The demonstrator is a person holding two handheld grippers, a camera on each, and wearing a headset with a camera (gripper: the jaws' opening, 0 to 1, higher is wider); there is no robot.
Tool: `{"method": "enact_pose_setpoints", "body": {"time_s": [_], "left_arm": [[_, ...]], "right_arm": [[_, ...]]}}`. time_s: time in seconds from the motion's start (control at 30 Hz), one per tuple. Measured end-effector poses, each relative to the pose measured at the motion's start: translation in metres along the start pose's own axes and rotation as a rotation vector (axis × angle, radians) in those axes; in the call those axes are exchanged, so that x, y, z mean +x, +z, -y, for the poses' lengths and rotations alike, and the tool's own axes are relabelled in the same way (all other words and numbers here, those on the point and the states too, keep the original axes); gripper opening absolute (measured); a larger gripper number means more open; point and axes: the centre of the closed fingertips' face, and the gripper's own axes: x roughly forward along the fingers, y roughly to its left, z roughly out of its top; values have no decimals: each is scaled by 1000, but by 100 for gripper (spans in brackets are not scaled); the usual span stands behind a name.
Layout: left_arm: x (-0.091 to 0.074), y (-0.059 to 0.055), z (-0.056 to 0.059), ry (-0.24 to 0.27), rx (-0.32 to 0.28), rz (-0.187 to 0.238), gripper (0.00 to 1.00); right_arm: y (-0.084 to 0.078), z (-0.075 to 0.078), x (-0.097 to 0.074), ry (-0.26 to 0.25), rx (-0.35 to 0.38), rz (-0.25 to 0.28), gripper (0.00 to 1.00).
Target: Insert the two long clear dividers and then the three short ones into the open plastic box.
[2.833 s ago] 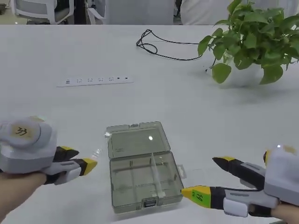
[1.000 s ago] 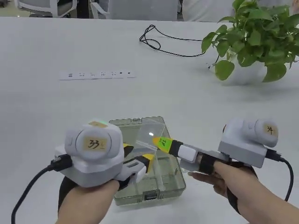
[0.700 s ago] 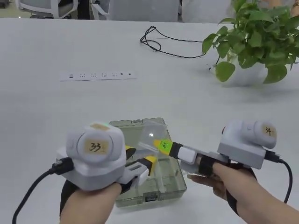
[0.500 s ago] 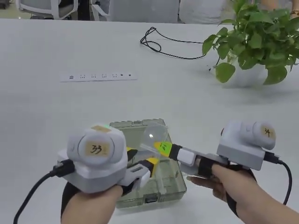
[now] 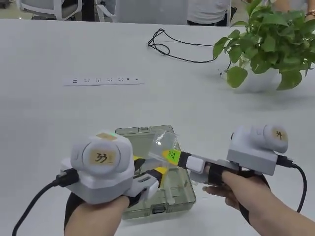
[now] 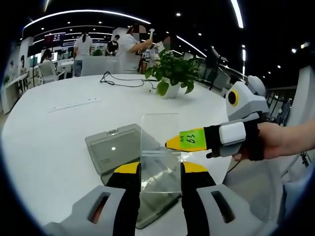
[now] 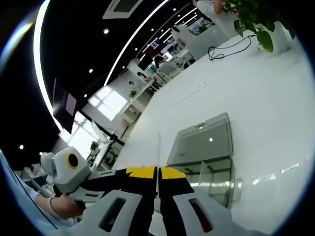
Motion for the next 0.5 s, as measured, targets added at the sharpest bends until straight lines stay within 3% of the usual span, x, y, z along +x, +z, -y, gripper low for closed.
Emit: {"method": "enact_pose_setpoints", "body": {"time_s": [0.07, 0.2, 0.37, 0.5], "left_arm": [[-1, 0, 0, 0, -12, 10, 30], [-2, -2, -2, 4, -18, 15, 30], [-5, -2, -3, -4, -34, 31, 31], [-8, -1, 0, -24, 1, 41, 31]], "right_arm": [[0, 0, 0, -1, 38, -7, 2], [-2, -2, 2, -5, 5, -26, 2], [-2, -3, 2, -6, 17, -35, 2], [-2, -4, 2, -12, 20, -40, 2]]}}
